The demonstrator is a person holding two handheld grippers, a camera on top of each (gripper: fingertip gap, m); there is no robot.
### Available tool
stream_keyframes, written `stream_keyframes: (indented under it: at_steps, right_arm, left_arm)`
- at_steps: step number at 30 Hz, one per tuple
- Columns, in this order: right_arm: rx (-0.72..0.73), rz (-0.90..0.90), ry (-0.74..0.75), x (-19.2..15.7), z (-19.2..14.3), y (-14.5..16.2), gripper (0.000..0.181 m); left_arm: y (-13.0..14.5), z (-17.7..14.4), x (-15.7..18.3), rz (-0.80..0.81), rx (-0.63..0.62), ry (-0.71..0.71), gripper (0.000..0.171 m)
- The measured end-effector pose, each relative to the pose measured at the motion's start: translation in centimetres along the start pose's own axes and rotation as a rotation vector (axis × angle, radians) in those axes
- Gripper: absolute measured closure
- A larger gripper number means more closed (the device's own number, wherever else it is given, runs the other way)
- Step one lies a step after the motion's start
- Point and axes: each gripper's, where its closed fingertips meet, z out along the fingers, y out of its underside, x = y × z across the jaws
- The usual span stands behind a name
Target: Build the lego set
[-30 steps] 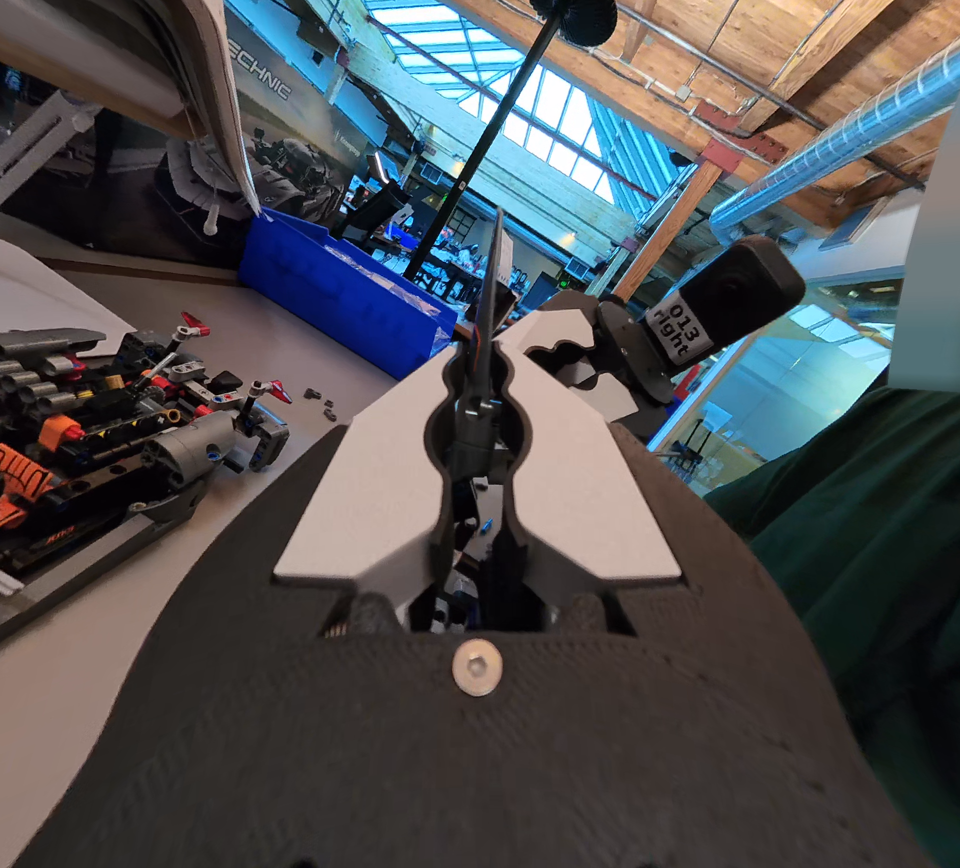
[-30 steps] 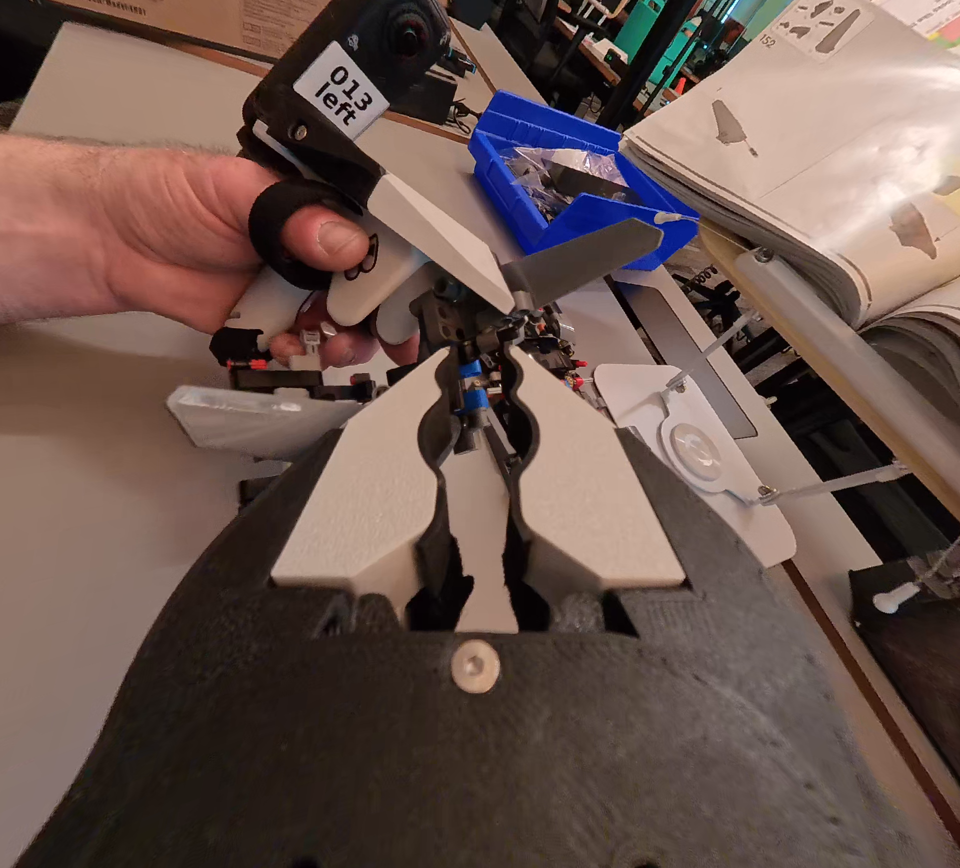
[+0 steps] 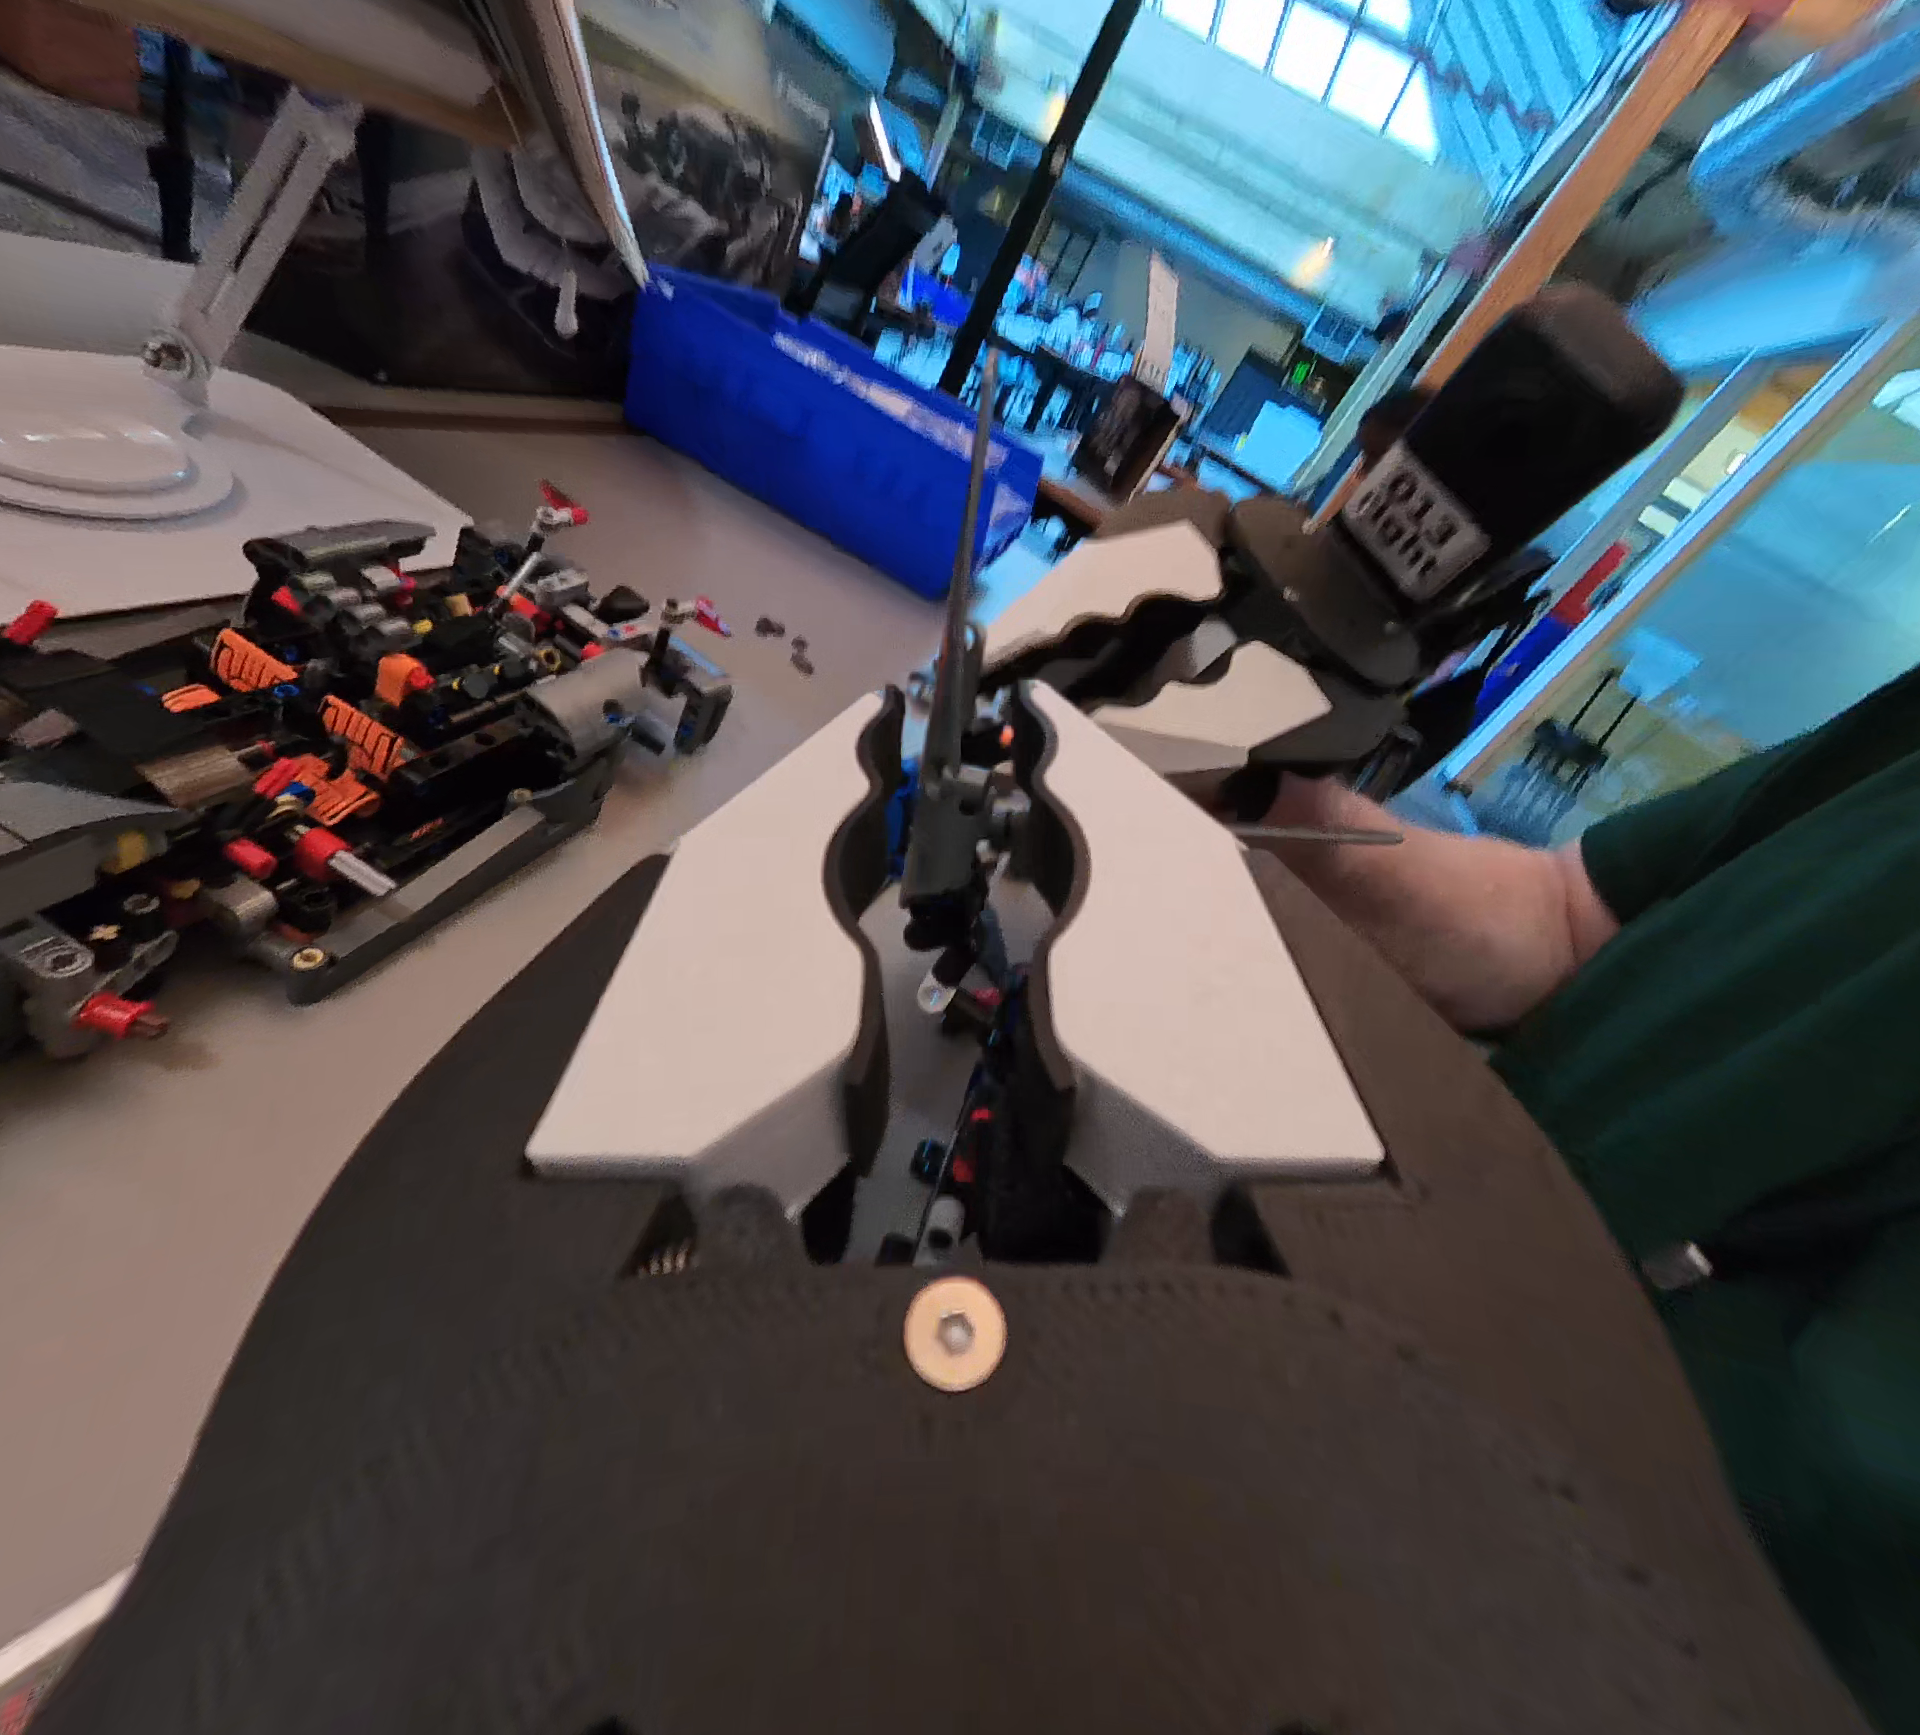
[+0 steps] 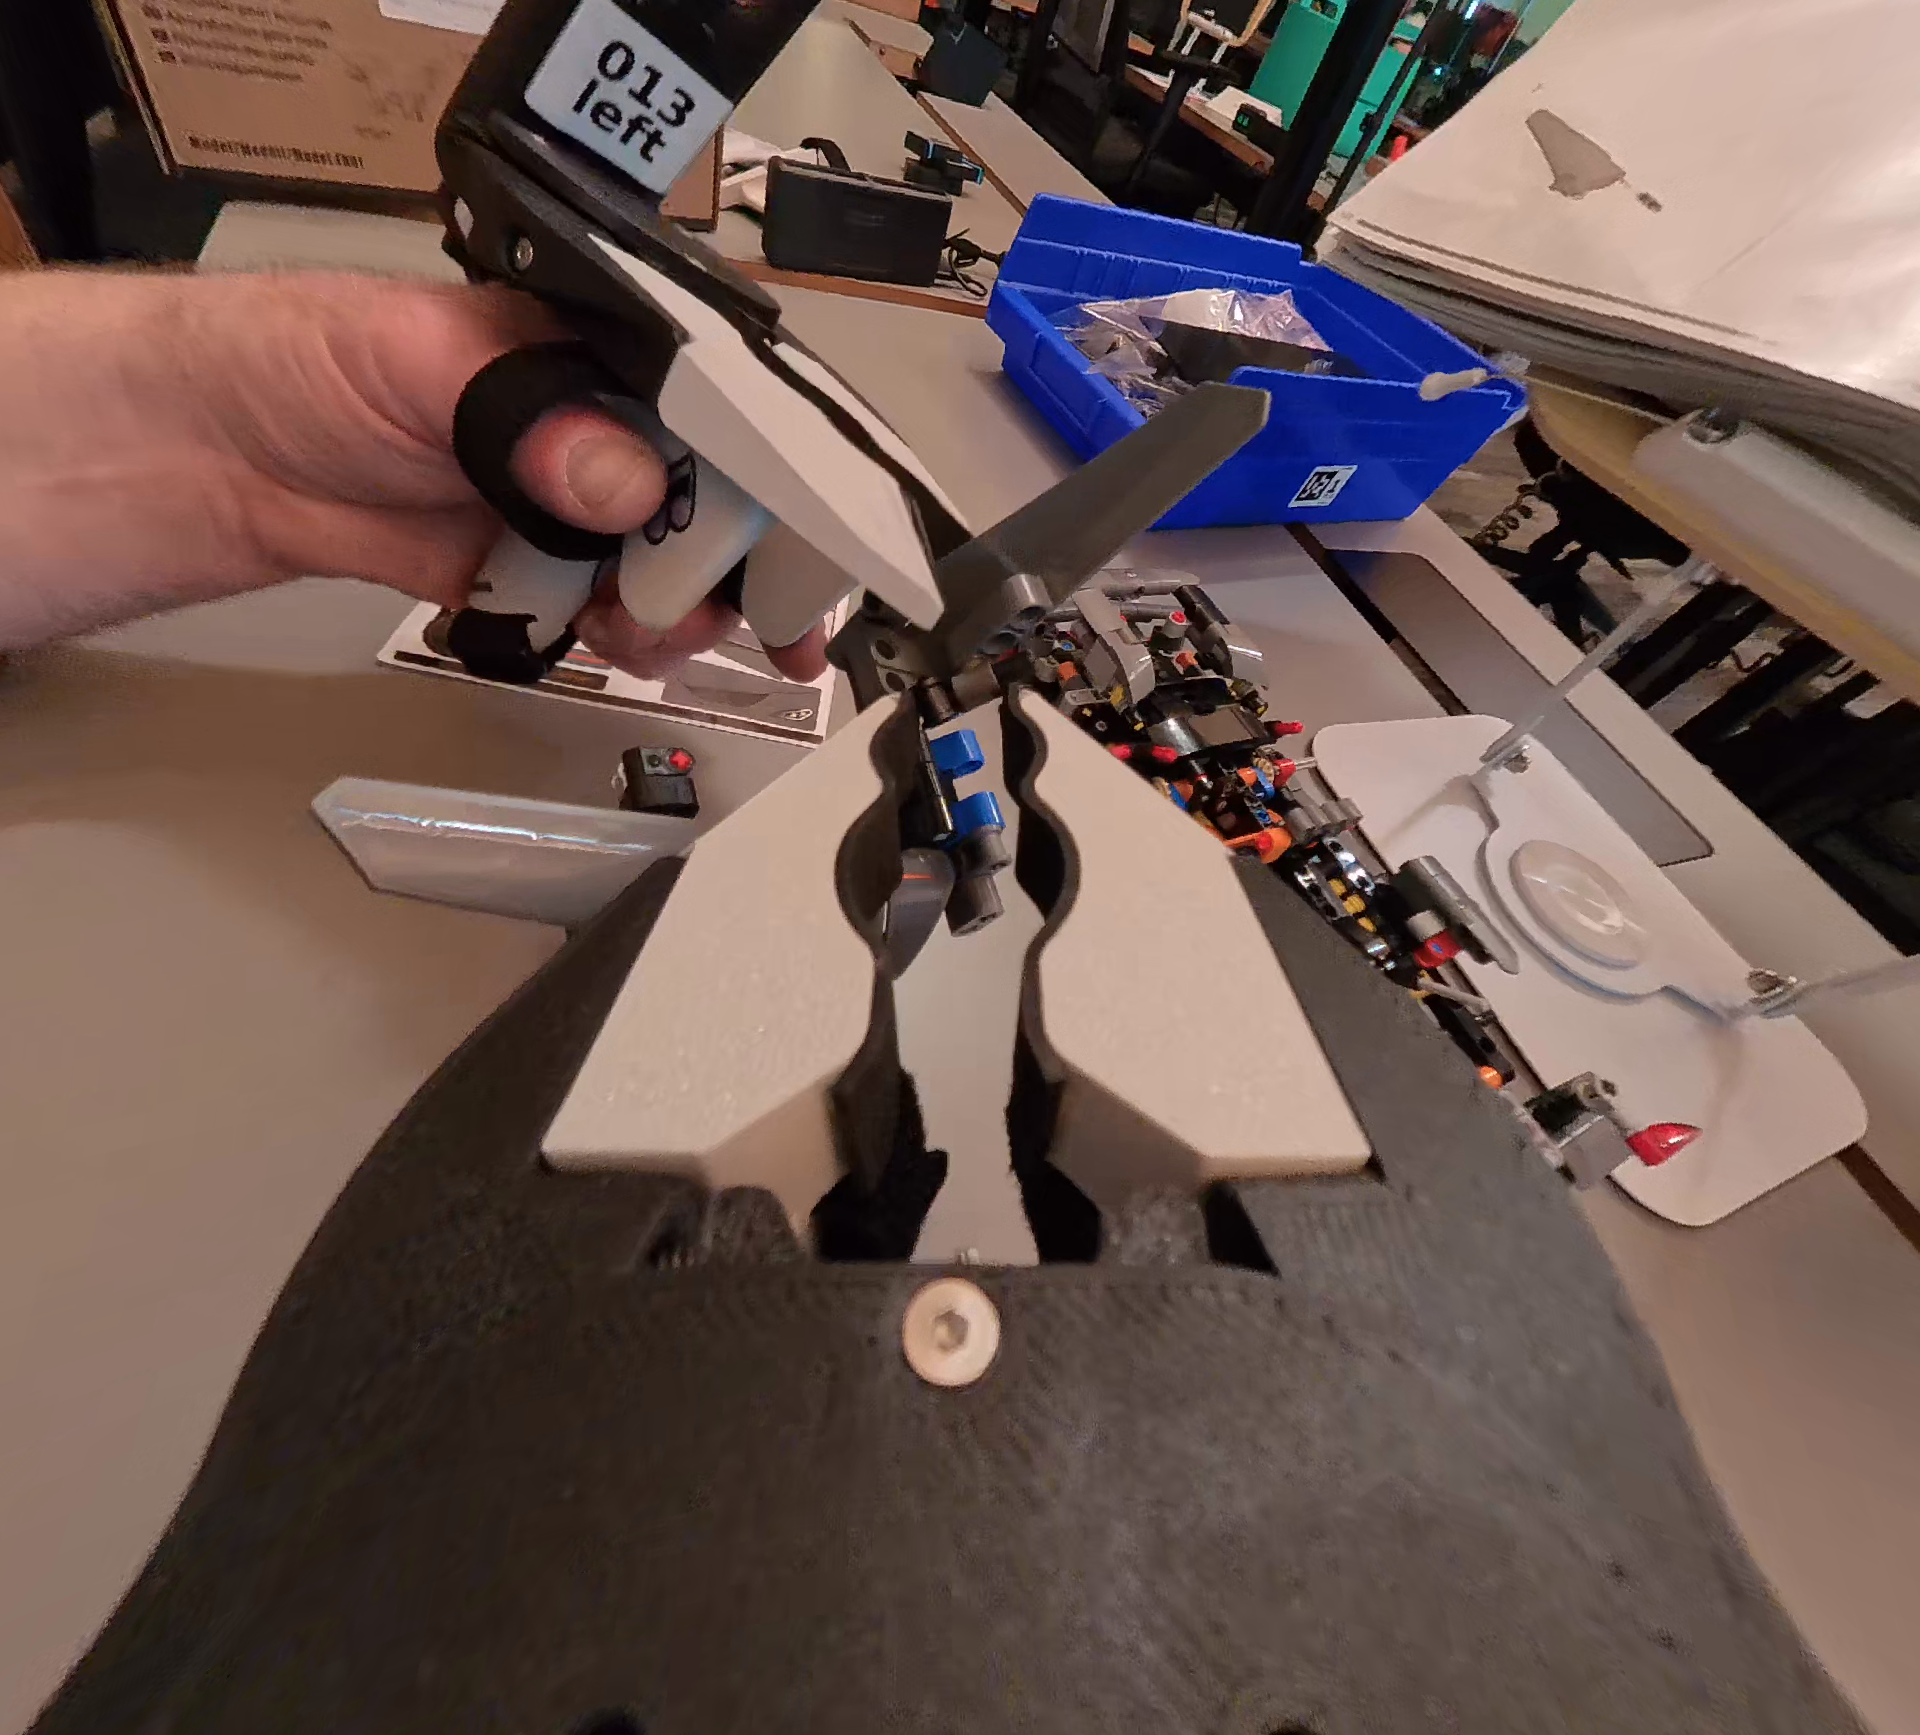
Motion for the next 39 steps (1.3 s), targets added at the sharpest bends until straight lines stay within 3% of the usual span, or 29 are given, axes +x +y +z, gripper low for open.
stream_keyframes:
  at_steps: [4, 18, 39]
  right_arm:
    - [-0.018, -0.059, 0.022, 0.0, 0.0, -0.2, 0.167]
    - [-0.071, -0.245, 0.065, 0.0, -0.6, -0.7, 0.168]
    - [-0.050, -0.193, 0.001, 0.4, -2.1, -2.2, 0.167]
  left_arm:
    - [0.7, 0.0, -0.1, 0.074, -0.086, -0.037, 0.161]
    - [0.6, 0.2, 0.4, 0.294, -0.147, -0.103, 0.166]
    - [-0.6, 1.0, 2.2, 0.277, -0.106, -0.072, 0.165]
